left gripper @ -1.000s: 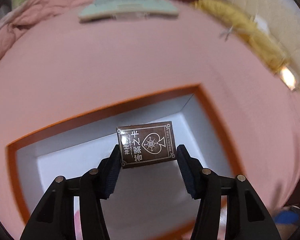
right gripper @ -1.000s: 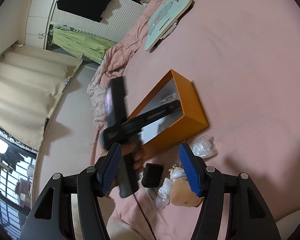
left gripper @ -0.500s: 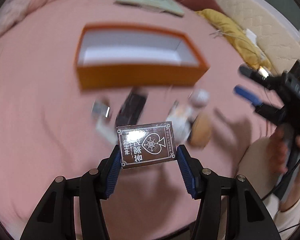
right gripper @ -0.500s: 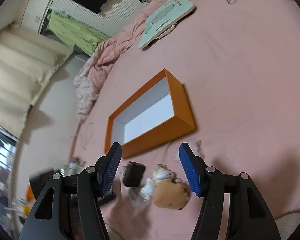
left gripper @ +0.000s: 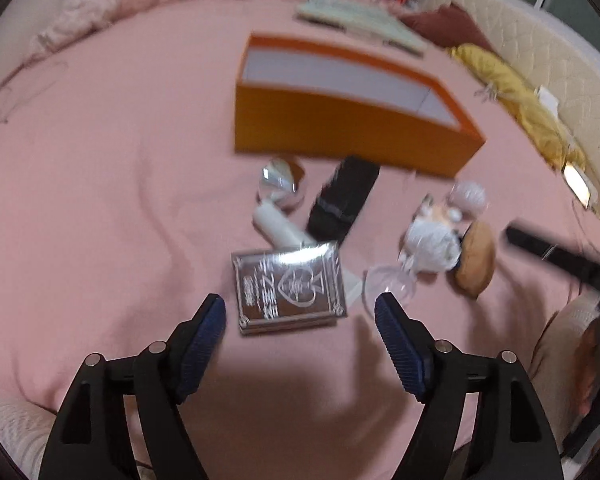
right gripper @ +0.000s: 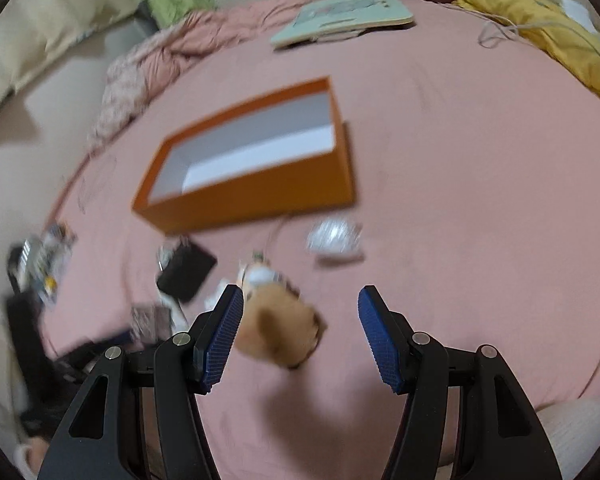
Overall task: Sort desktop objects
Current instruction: 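Grasp the brown card deck with left gripper and set it on bed, then move the right gripper over the orange box toward the pink piece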
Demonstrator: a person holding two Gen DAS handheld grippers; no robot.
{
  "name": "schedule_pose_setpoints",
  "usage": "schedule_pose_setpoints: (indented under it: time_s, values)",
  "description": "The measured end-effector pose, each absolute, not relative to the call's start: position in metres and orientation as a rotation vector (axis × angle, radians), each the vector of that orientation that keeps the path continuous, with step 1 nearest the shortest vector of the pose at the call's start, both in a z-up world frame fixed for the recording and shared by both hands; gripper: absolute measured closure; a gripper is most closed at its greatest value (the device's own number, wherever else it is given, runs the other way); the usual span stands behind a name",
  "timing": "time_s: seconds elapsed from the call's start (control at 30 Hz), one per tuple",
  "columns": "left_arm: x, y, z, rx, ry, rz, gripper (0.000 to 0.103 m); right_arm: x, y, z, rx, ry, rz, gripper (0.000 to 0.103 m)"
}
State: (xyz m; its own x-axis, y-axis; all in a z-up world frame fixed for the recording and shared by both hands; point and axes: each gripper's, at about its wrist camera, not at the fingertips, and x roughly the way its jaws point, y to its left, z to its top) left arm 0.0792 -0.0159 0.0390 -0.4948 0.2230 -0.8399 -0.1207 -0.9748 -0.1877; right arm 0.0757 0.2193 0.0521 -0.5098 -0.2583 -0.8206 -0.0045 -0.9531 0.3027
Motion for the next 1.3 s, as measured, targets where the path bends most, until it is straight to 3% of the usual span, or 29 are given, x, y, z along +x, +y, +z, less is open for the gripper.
schedule_pose_setpoints:
  time_s: [0.13, 0.2, 0.27, 0.47, 0.63, 0.8, 1.0, 1.3]
  values:
    - [0.070, -0.028, 0.035, -1.509, -0.218, 2.575, 0.020, 0.077, 0.199, 0.035, 1.575, -0.246, -2.570, 0.042]
    - [0.066, -0.030, 0.029, -1.554, -0.225, 2.572, 0.020, 0.079, 0.207, 0.030, 1.623, -0.294, -2.601, 0.037]
    - [0.064, -0.031, 0.025, -1.569, -0.232, 2.574, 0.020, 0.084, 0.222, 0.028, 1.651, -0.402, -2.662, 0.027]
    - [0.066, -0.049, 0.030, -1.577, -0.275, 2.735, 0.020, 0.100, 0.252, 0.040, 1.629, -0.431, -2.905, 0.026]
    - [0.068, -0.064, 0.030, -1.600, -0.189, 2.824, 0.020, 0.109, 0.251, 0.049, 1.486, -0.460, -2.880, 0.026]
    - [0.081, -0.066, 0.042, -1.483, -0.397, 2.644, 0.019, 0.126, 0.232, 0.050, 1.388, -0.465, -2.825, 0.026]
    - [0.087, -0.049, 0.034, -1.511, -0.288, 2.619, 0.019, 0.120, 0.186, 0.038, 1.380, -0.235, -2.816, 0.026]
    - [0.094, -0.046, 0.037, -1.504, -0.278, 2.616, 0.019, 0.116, 0.207, 0.032, 1.414, -0.483, -2.781, 0.026]
